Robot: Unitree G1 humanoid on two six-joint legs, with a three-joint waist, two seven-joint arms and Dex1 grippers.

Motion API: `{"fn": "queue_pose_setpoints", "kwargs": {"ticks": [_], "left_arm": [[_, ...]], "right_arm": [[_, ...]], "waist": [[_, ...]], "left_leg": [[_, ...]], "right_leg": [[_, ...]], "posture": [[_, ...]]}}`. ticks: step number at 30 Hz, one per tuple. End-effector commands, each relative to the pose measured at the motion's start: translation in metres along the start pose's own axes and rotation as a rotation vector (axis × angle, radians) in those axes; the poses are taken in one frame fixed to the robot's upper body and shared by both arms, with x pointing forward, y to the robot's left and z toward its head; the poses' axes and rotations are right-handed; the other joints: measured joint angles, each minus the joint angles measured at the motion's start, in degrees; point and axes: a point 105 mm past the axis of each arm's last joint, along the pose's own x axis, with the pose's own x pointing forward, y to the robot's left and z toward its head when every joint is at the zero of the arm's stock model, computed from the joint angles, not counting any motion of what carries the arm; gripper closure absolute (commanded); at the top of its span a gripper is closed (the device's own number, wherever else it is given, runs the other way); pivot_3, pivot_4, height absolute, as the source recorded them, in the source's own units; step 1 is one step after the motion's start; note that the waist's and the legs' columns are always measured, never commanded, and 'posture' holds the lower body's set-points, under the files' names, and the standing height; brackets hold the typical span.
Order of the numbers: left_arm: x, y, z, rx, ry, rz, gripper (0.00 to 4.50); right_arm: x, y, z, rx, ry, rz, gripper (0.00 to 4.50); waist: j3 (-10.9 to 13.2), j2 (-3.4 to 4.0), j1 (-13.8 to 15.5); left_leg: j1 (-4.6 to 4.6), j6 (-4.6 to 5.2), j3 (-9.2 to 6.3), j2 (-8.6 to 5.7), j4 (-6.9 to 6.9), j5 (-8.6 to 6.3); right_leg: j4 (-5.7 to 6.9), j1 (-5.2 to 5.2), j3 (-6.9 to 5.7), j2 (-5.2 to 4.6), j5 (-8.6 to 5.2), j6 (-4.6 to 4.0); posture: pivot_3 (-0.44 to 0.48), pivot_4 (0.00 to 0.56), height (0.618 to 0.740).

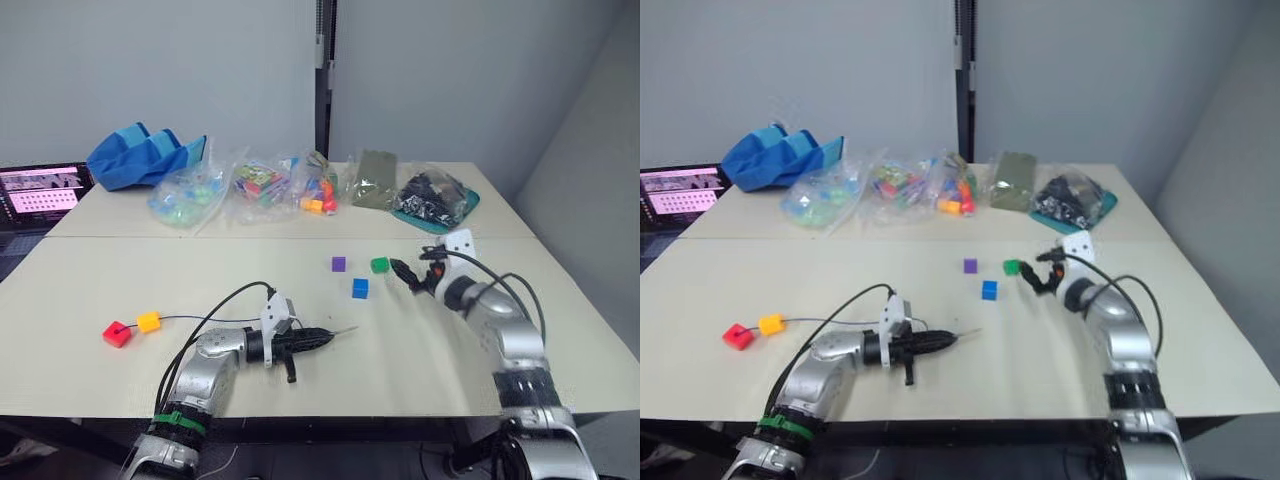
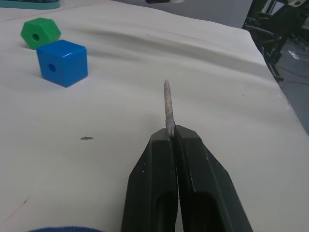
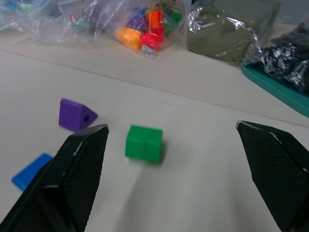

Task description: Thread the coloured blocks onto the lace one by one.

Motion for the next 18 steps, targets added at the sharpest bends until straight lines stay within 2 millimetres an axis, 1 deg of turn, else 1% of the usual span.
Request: {"fn": "queue_pose_setpoints", "kwargs": {"ticks": [1, 2, 4, 9, 12, 14, 18], "left_arm": [[-0.004, -0.002, 0.01, 0.026, -0.026, 0.028, 4.5], [-0.005, -0.003, 0.01, 0.026, -0.024, 0.037, 4.5], [-0.006, -0.003, 0.011, 0.026, -0.024, 0.049, 4.5], [-0.012, -0.002, 0.011, 0.027, -0.021, 0.078, 4.5], [-0.013, -0.003, 0.011, 0.027, -0.016, 0.086, 4.5], [-0.014, -0.003, 0.011, 0.029, -0.014, 0.091, 4.5], [-0.014, -0.002, 0.011, 0.035, -0.009, 0.094, 4.5]], "right_arm": [[0.022, 0.007, 0.008, -0.022, -0.021, 0.004, 0.03], [0.029, 0.01, 0.006, -0.033, -0.007, 0.009, 0.03], [0.037, 0.009, 0.002, -0.034, 0.009, -0.005, 0.03], [0.049, 0.01, -0.008, -0.025, 0.044, -0.023, 0.03], [0.053, 0.009, -0.015, -0.005, 0.067, -0.045, 0.03], [0.053, 0.007, -0.021, 0.005, 0.087, -0.07, 0.55], [0.053, 0.008, -0.028, -0.008, 0.103, -0.062, 1.84]], "waist": [[0.01, 0.01, -0.25], [0.01, 0.02, -0.17], [0.01, 0.02, -0.26], [0.01, 0.03, -0.29], [0.02, 0.03, -0.45], [0.02, 0.04, -0.5], [0.03, 0.05, -0.53]], "left_leg": [[-0.02, 0.0, 0.01, 0.0, 0.0, 0.0], [-0.03, 0.0, 0.01, 0.0, 0.0, 0.0], [-0.01, 0.0, 0.01, 0.0, -0.03, 0.0], [-0.02, 0.0, 0.01, 0.0, -0.07, 0.0], [0.0, 0.0, 0.01, 0.0, -0.11, 0.0], [-0.01, 0.0, 0.01, 0.0, -0.11, 0.0], [-0.01, 0.0, 0.01, 0.0, -0.12, 0.0]], "right_leg": [[-0.04, 0.0, 0.0, -0.01, 0.01, -0.01], [-0.04, -0.01, 0.0, -0.02, 0.01, -0.01], [-0.05, -0.02, -0.01, -0.02, 0.02, -0.01], [-0.08, -0.02, -0.01, -0.02, 0.02, -0.02], [-0.07, -0.03, -0.01, -0.02, 0.02, -0.02], [-0.07, -0.03, -0.01, -0.02, 0.02, -0.02], [-0.08, -0.03, -0.01, -0.02, 0.02, -0.02]], "posture": [[0.0, 0.15, 0.717], [0.0, 0.15, 0.717], [0.0, 0.15, 0.717], [0.0, 0.15, 0.717], [0.0, 0.15, 0.717], [0.0, 0.15, 0.717], [0.0, 0.15, 0.717]]}}
